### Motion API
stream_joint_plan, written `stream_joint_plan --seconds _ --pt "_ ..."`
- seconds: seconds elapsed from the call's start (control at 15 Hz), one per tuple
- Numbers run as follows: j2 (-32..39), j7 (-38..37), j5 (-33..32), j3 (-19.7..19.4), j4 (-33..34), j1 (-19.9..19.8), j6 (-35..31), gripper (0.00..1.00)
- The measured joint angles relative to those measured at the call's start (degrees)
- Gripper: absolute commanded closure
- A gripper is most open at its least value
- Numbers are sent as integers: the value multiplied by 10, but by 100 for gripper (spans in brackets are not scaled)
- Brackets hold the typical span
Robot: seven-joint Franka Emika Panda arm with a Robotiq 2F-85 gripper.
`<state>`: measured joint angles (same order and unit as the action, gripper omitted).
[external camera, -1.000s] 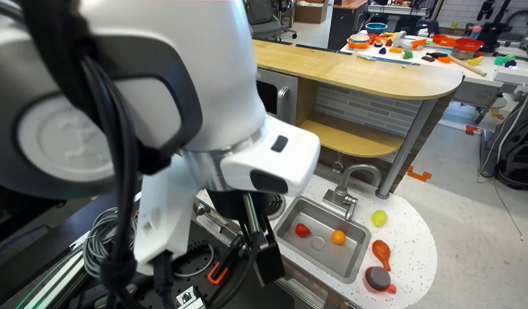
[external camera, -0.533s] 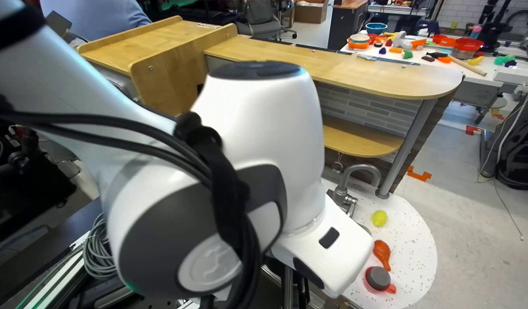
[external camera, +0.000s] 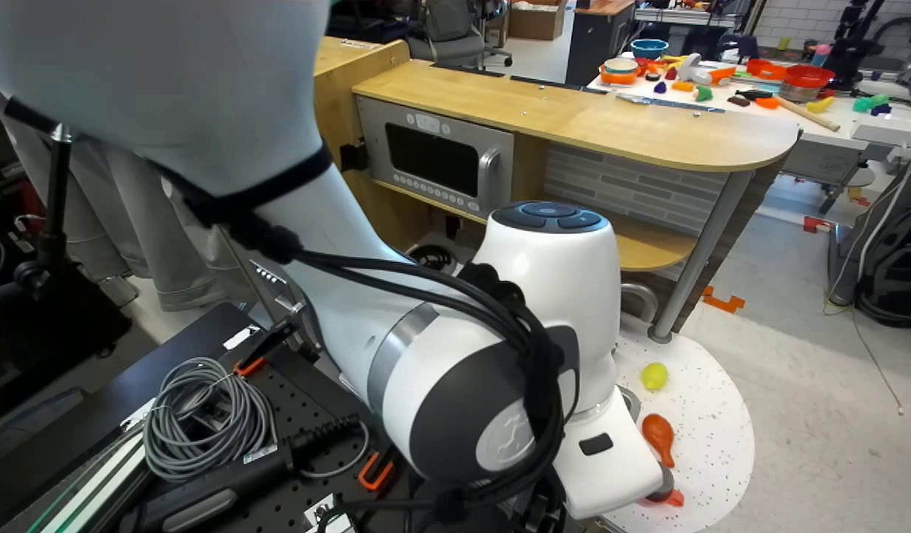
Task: Remove the grey object from the orange cup on the right side of the countertop
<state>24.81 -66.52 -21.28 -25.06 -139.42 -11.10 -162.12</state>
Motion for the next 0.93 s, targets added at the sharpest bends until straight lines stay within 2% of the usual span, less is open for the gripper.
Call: stream_joint_plan --seconds 0.2,0.47,0.67,0.93 --pt "68 -53 93 -1 51 39 1 0" --pt "152 -120 186 -6 125 64 4 0" --pt "193 -156 214 -20 175 78 7 0" --pt "215 -175 220 -28 222 80 30 0"
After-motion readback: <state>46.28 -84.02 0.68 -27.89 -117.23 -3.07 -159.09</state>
